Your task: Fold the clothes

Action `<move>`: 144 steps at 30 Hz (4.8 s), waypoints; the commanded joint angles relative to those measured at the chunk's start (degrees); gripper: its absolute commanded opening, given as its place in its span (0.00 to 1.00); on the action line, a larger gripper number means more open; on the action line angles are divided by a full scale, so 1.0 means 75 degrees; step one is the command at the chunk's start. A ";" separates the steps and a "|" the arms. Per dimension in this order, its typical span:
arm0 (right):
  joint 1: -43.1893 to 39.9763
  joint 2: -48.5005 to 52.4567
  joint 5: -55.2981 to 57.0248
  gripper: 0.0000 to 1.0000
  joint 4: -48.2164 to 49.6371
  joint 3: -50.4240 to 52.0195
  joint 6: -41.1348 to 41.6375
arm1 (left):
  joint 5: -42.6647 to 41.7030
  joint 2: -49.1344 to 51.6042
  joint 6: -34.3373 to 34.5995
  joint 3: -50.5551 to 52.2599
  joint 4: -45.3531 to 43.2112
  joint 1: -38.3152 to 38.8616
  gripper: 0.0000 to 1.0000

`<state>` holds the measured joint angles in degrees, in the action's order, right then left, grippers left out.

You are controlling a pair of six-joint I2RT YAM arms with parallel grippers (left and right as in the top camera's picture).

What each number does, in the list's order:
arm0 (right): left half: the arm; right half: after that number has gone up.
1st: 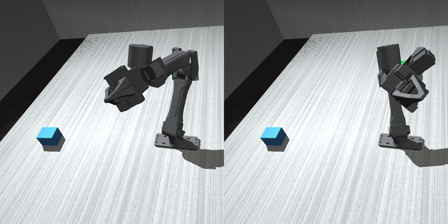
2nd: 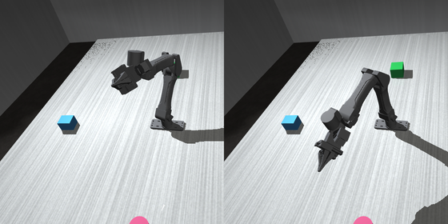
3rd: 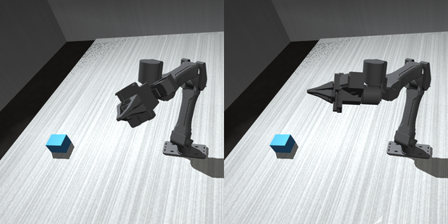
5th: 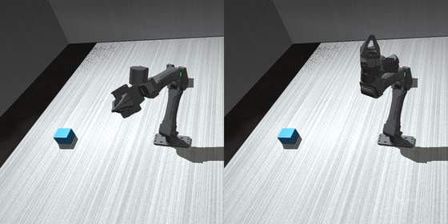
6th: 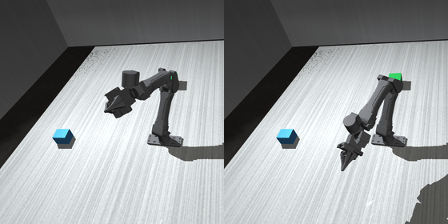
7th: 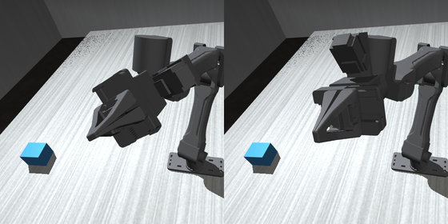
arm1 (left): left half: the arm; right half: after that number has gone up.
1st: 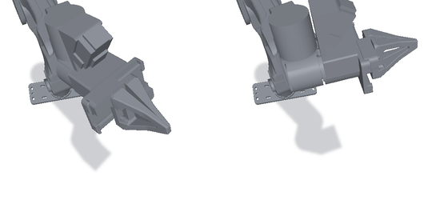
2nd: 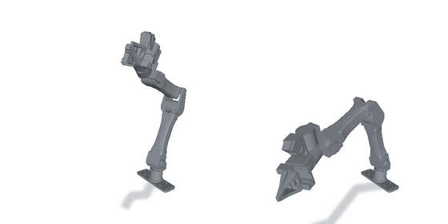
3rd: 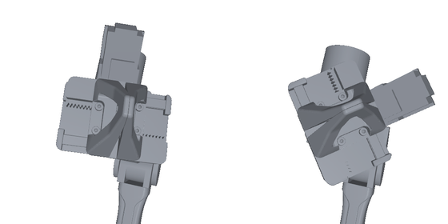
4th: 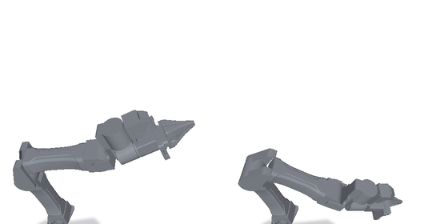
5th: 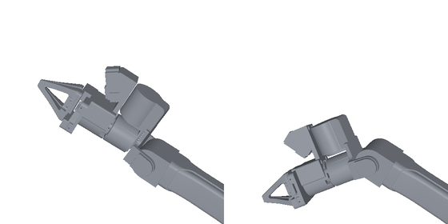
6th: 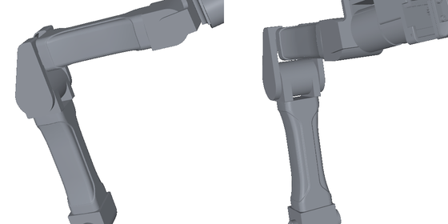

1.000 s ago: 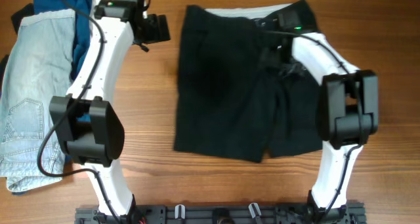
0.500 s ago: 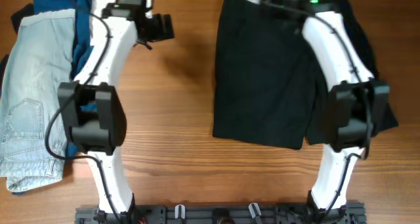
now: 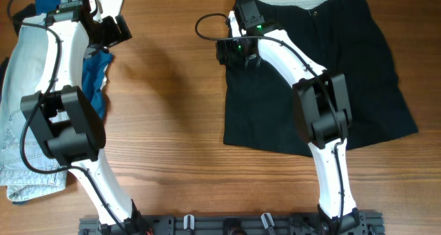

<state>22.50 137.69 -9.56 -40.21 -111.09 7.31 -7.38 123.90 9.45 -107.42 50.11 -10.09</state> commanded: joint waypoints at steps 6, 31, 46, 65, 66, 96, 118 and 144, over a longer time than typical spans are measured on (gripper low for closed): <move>0.0679 0.0373 -0.1489 0.93 -0.3112 0.0073 -0.1848 | -0.0035 0.0006 -0.0239 -0.0023 -0.0087 -0.0391 1.00; -0.2547 -0.4287 -0.0274 1.00 -0.3963 0.0073 -0.0609 | -0.1719 0.0749 -0.2066 -0.0023 -0.0874 0.2693 1.00; -0.2547 -0.4199 -0.0233 0.85 -0.3739 0.0440 -0.0557 | -0.0542 0.1810 0.1469 -0.0023 -0.0268 0.2174 0.04; -0.2428 -0.4150 -0.0087 0.96 -0.1722 0.3249 0.0012 | -0.0804 0.0597 0.0799 -0.0026 0.3101 0.0557 0.86; -0.2407 -0.4150 -0.0096 0.97 -0.1731 0.3249 -0.0009 | -0.0807 0.0265 0.0801 -0.0026 0.3057 0.0603 0.88; -0.2218 -0.1751 0.1396 0.98 0.1163 0.5269 0.1979 | 0.0906 -0.2448 0.0568 -0.0023 0.3212 0.1247 1.00; -0.2460 -0.0527 -0.2669 1.00 -0.1134 -0.1620 -0.0440 | 0.1026 -0.1390 0.0560 -0.0023 0.2801 0.2037 1.00; -0.1294 -0.1839 0.0204 0.96 -0.3631 0.3963 0.1335 | 0.1023 -0.1483 0.0391 -0.0023 0.3293 0.0909 1.00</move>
<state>12.12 123.76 -8.49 -71.59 -86.21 14.24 -0.23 113.21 13.54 -107.68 74.81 -3.29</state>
